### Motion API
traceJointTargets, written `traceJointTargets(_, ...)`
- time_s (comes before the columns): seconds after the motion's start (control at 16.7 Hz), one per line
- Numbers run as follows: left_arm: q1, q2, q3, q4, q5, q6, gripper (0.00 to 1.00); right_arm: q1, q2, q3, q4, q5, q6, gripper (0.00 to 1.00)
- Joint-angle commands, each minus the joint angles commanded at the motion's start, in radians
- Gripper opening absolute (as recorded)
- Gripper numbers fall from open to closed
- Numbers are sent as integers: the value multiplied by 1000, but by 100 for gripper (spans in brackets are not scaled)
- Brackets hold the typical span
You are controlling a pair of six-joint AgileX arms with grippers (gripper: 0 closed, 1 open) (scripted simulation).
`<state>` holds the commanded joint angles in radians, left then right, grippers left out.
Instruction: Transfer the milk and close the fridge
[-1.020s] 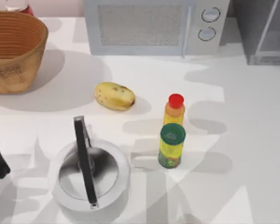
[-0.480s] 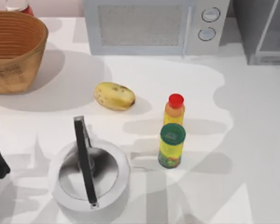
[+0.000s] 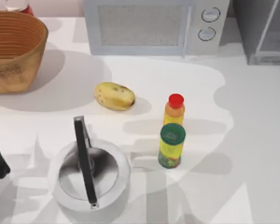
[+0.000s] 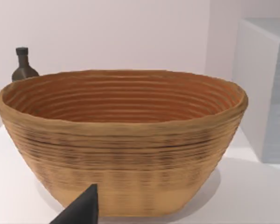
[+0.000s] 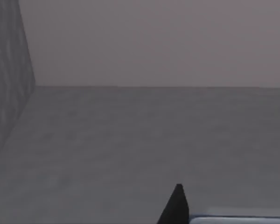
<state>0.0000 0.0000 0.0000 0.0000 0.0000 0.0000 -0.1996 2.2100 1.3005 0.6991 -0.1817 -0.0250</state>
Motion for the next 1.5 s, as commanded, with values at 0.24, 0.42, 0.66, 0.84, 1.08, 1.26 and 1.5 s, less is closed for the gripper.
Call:
traceJointTargets(0.24, 0, 0, 0, 0, 0, 0, 100, 0, 0, 0, 0, 0, 0, 38)
traceJointTargets(0.42, 0, 0, 0, 0, 0, 0, 100, 0, 0, 0, 0, 0, 0, 60)
traceJointTargets(0.66, 0, 0, 0, 0, 0, 0, 100, 0, 0, 0, 0, 0, 0, 90)
traceJointTargets(0.84, 0, 0, 0, 0, 0, 0, 100, 0, 0, 0, 0, 0, 0, 100)
traceJointTargets(1.08, 0, 0, 0, 0, 0, 0, 100, 0, 0, 0, 0, 0, 0, 100)
traceJointTargets(1.26, 0, 0, 0, 0, 0, 0, 100, 2, -1, 0, 0, 0, 0, 100)
traceJointTargets(1.5, 0, 0, 0, 0, 0, 0, 100, 1, -62, -44, -36, 9, 13, 100)
